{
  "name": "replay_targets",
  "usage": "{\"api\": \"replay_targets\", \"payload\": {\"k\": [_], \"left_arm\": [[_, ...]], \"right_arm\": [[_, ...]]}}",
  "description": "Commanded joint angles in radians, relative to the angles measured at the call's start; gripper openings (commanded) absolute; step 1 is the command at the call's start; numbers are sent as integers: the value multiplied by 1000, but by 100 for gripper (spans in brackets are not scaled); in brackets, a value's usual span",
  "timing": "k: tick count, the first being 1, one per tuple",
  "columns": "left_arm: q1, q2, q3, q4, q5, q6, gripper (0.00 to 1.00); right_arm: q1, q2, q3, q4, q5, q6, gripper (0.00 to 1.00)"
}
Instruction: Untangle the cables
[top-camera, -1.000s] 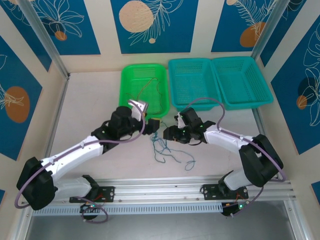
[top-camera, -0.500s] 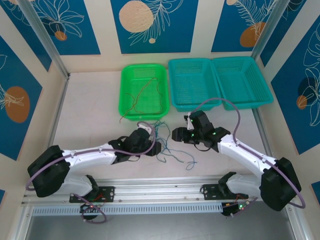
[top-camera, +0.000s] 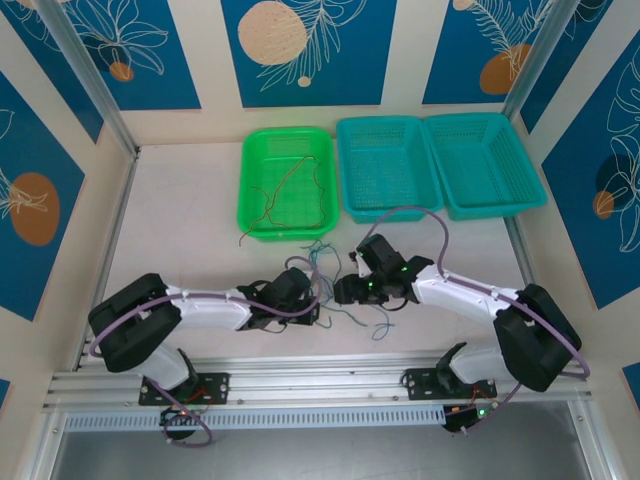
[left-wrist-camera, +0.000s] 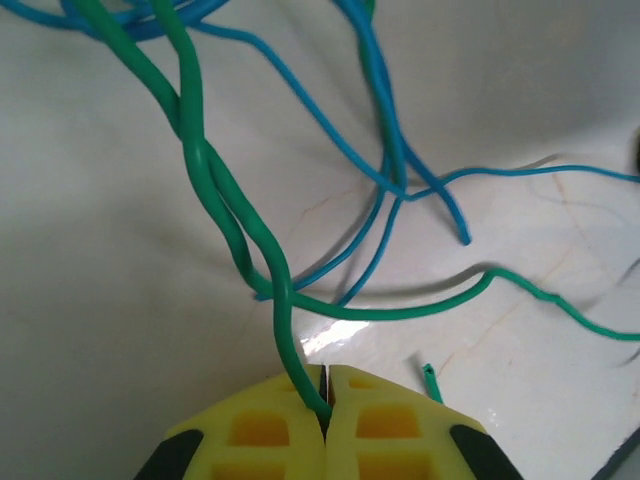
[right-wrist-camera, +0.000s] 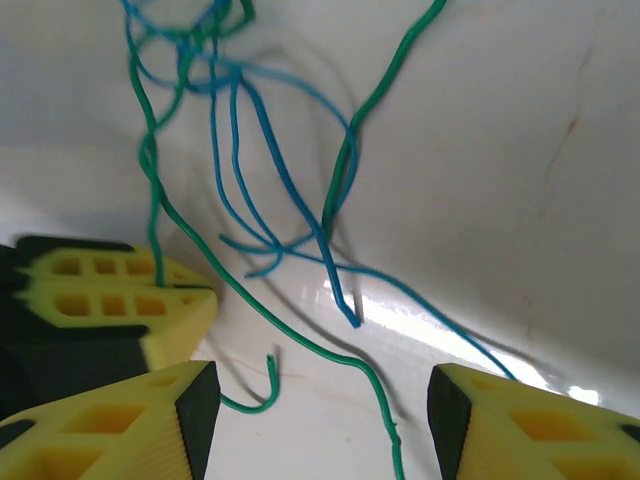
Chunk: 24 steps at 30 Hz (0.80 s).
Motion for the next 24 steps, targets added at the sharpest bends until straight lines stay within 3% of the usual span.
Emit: {"api": "replay_targets", "payload": {"k": [1, 8, 10, 13, 15, 17, 21, 24], "left_arm": [[0, -43, -11, 33, 28, 18, 0], [9, -85, -29, 45, 68, 59, 0], [12, -97, -39, 48, 65, 61, 0], [20, -108, -45, 42, 63, 65, 0], [26, -118, -50, 36, 61, 71, 0], [35, -138, -54, 14, 52, 80, 0], [90, -223, -77, -112, -32, 73, 0], [170, -308, -134, -158, -33, 71, 0]], "right_arm": [[58, 43, 27, -27, -27, -47, 59], [112, 147, 55, -9, 11, -50, 57], [112, 154, 52, 2, 19, -47, 52], [113, 143, 46, 19, 27, -38, 30], [111, 124, 41, 16, 62, -23, 9], [107, 101, 36, 6, 95, -10, 0], [62, 4, -7, -18, 174, 59, 0], [-60, -95, -82, -42, 188, 159, 0]]}}
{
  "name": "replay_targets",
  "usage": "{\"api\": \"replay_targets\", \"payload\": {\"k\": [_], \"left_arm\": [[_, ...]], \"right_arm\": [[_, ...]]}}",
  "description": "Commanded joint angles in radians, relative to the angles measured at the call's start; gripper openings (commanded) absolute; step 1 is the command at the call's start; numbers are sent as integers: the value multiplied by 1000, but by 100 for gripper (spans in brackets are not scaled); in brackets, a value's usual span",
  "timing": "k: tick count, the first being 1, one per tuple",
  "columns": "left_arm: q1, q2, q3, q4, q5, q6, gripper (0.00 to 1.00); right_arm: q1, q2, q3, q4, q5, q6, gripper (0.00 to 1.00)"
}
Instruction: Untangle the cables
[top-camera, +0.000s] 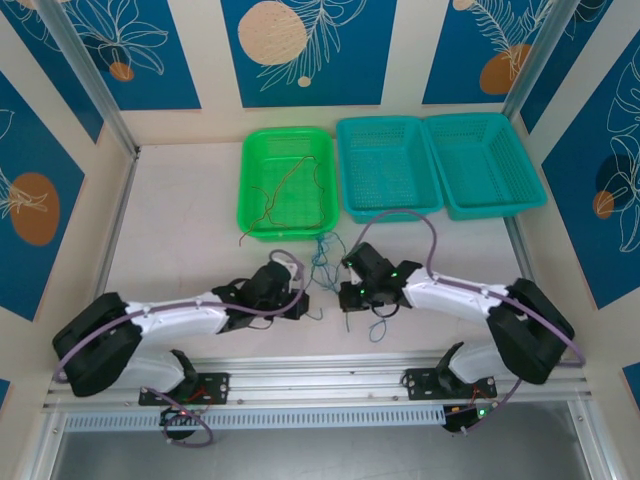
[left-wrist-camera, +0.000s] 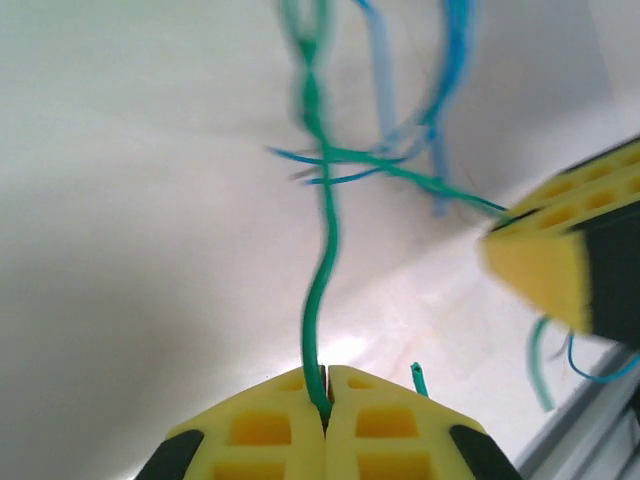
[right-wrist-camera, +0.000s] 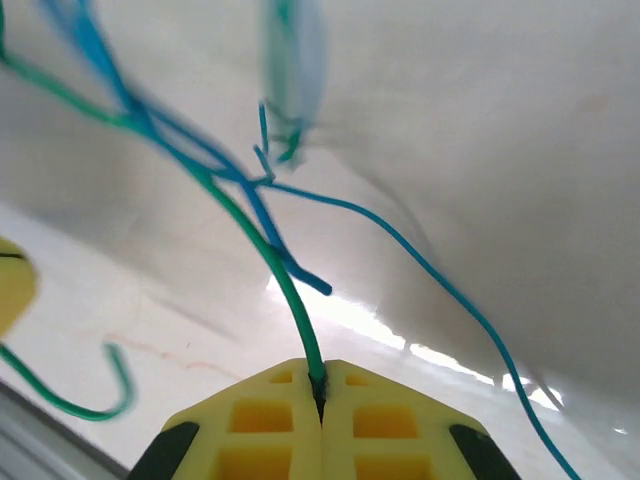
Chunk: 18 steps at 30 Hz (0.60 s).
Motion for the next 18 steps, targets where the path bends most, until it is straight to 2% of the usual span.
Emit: {"api": "replay_targets", "payload": {"k": [1, 6, 11, 18], "left_arm": [[82, -93, -63, -114, -43, 14, 0], [174, -217, -119, -204, -41, 52, 0], [221, -276, -152, -262, -61, 60, 0], [253, -322, -167, -344, -113, 58, 0]], "right_arm": [[-148, -110, -94, -53, 52, 133, 0], [-446, -274, -209, -92, -37, 198, 0], [-628, -404, -221, -156, -38, 206, 0], [-886, -501, -208, -235, -66, 190, 0]]}}
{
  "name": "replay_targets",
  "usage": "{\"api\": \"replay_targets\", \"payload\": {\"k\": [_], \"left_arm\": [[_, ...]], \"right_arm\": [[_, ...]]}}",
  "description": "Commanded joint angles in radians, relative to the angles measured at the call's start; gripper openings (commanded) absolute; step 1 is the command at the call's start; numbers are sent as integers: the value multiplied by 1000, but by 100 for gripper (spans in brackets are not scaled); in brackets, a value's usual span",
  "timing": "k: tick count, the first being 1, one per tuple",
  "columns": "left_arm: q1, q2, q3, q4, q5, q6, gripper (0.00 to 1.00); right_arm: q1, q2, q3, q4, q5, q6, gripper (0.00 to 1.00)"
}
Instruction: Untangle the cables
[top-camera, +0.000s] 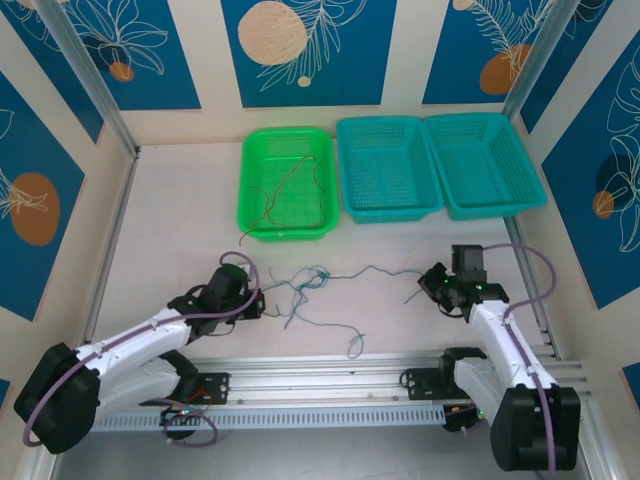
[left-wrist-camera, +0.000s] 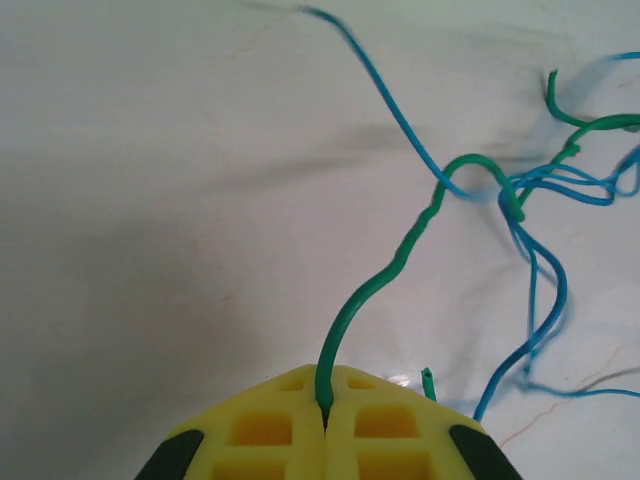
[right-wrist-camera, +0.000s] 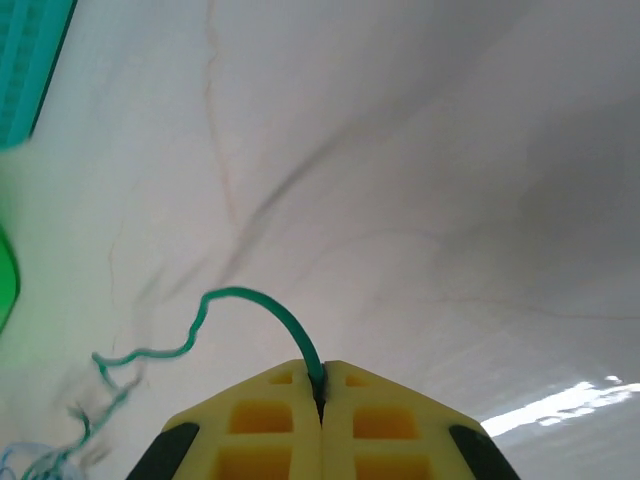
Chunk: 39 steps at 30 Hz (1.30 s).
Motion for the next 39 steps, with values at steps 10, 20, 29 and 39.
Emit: {"api": "replay_targets", "payload": {"k": [10, 20, 29, 39], "left_arm": [[81, -89, -10, -203, -161, -8, 0], [134, -116, -15, -186, -122, 17, 0], [134, -106, -50, 8, 73, 102, 0], [121, -83, -83, 141, 180, 19, 0]], "right_arm": [[-291, -137, 92, -166, 86, -10, 0], [-390, -145, 160, -159, -8, -80, 0], [-218, -198, 281, -153, -143, -70, 0], [58, 303, 622, 25, 78, -29, 0]]}}
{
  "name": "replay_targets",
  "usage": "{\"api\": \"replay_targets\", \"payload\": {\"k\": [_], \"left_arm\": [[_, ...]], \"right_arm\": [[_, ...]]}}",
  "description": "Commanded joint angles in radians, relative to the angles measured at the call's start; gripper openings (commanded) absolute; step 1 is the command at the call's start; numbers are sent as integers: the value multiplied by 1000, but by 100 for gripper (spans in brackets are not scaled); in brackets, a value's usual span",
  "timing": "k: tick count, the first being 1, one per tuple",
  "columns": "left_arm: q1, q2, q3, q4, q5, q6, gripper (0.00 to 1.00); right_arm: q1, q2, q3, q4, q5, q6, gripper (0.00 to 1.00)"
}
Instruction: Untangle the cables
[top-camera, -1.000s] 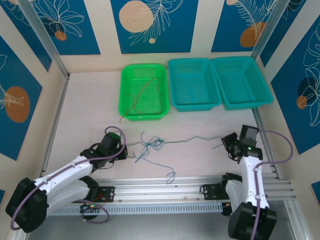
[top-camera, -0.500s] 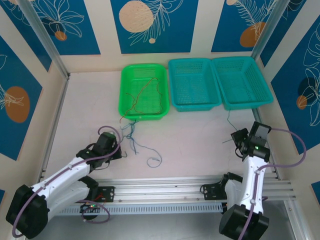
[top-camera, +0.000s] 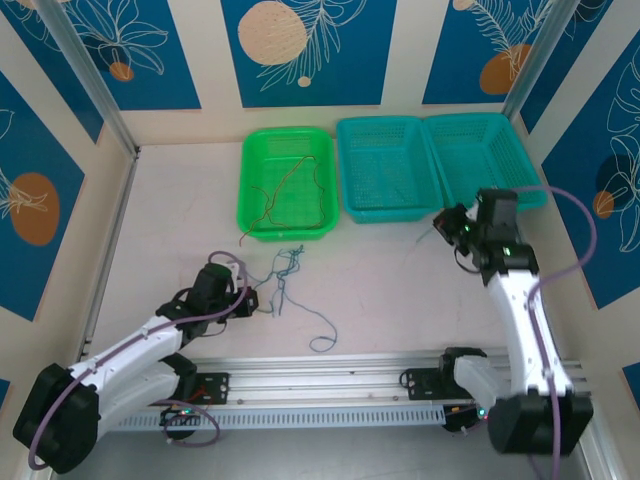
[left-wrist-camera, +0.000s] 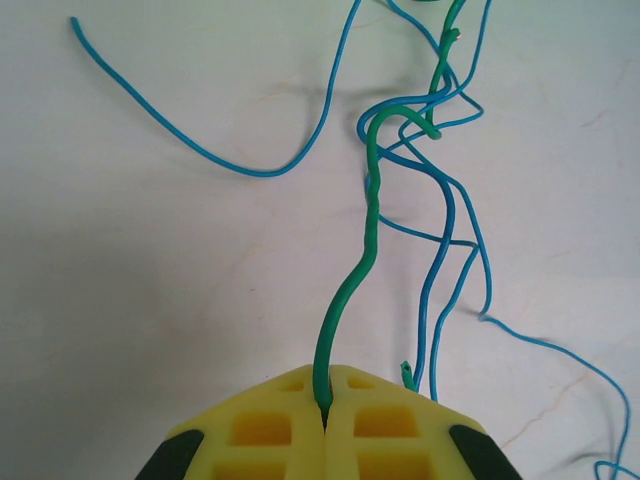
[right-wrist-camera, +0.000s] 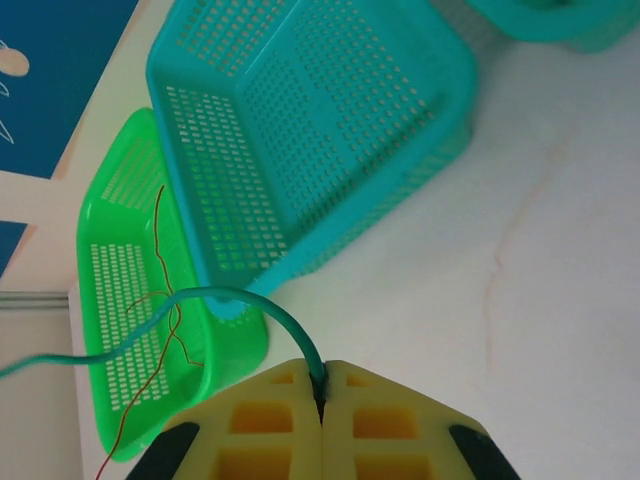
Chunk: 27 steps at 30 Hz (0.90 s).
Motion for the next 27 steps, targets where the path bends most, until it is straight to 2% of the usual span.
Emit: {"api": "replay_targets", "payload": {"k": [1, 7, 14, 18, 20, 22, 27], "left_arm": [[-7, -6, -18, 70, 51, -41, 0], [-13, -69, -24, 46, 7, -46, 0], [-14, -64, -6, 16, -8, -31, 0], [-14, -66, 6, 4, 0, -22, 0], [-14, -68, 6, 5, 0, -21, 0], [-14, -61, 5, 13, 2, -20, 0], [-17, -8, 13, 81, 59, -15, 0]], "right_arm": [[29, 173, 120, 85, 97, 13, 0], [29, 478, 335, 136, 188, -8, 0], [16, 772, 523, 103, 165, -4, 1], [7, 832, 613, 56, 53, -51, 37], [11, 819, 634, 25, 42, -71, 52], [8, 780, 620, 16, 26, -75, 58], [21, 582, 468, 61, -84, -106, 56]]}}
